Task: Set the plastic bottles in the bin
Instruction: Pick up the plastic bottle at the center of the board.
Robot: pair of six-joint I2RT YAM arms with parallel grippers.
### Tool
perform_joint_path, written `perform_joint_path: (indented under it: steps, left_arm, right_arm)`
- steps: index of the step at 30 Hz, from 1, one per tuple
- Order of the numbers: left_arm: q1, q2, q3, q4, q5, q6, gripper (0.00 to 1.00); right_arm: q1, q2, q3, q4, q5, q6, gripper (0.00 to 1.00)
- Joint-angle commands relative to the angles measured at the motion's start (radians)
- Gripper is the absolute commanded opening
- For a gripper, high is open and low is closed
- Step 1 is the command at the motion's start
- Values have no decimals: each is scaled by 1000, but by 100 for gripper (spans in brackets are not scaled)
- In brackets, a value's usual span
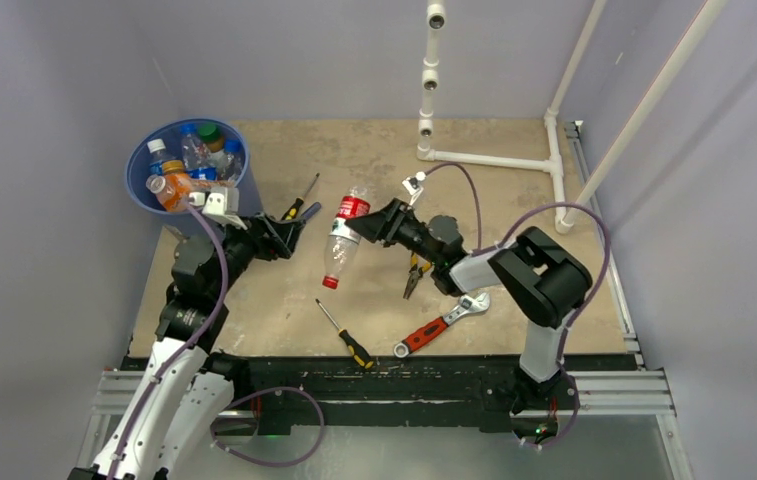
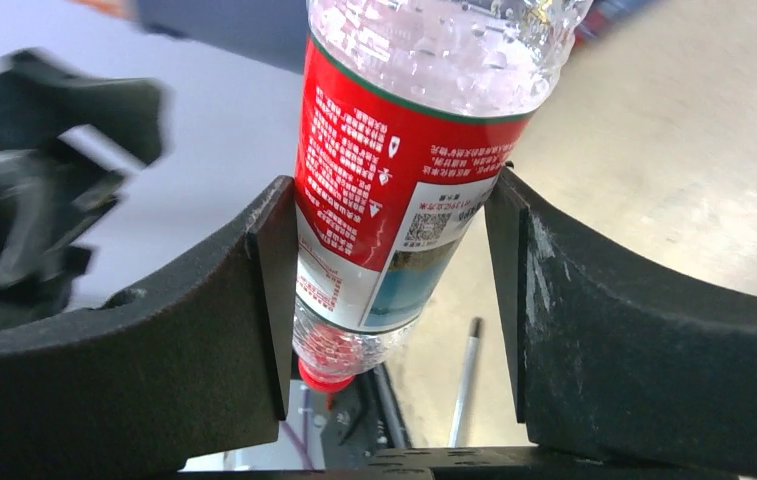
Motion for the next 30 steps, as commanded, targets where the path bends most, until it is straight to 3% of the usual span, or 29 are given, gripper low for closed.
perform_joint_path:
  steps: [1, 6, 10, 15, 20, 30]
  left_arm:
    - [3, 19, -29, 166, 200, -39, 76]
    - [-16, 81, -70, 344, 427, -120, 77]
    - [-62, 127, -80, 426, 528, -153, 78]
    - [-126, 210, -62, 425, 628, -157, 78]
    - [-174, 254, -30, 336, 634, -104, 78]
    - [-199, 276, -36, 389, 685, -133, 79]
  right_arm:
    - [-6, -135, -154, 375, -3, -3, 46]
    - [-7, -254, -337, 611, 48, -22, 45]
    - [-7, -314, -381, 675, 59, -27, 45]
    - [-7, -363, -388, 671, 64, -39, 45]
    - [-7, -456, -395, 627, 91, -125, 45]
    - [-7, -696, -375, 359, 120, -312, 45]
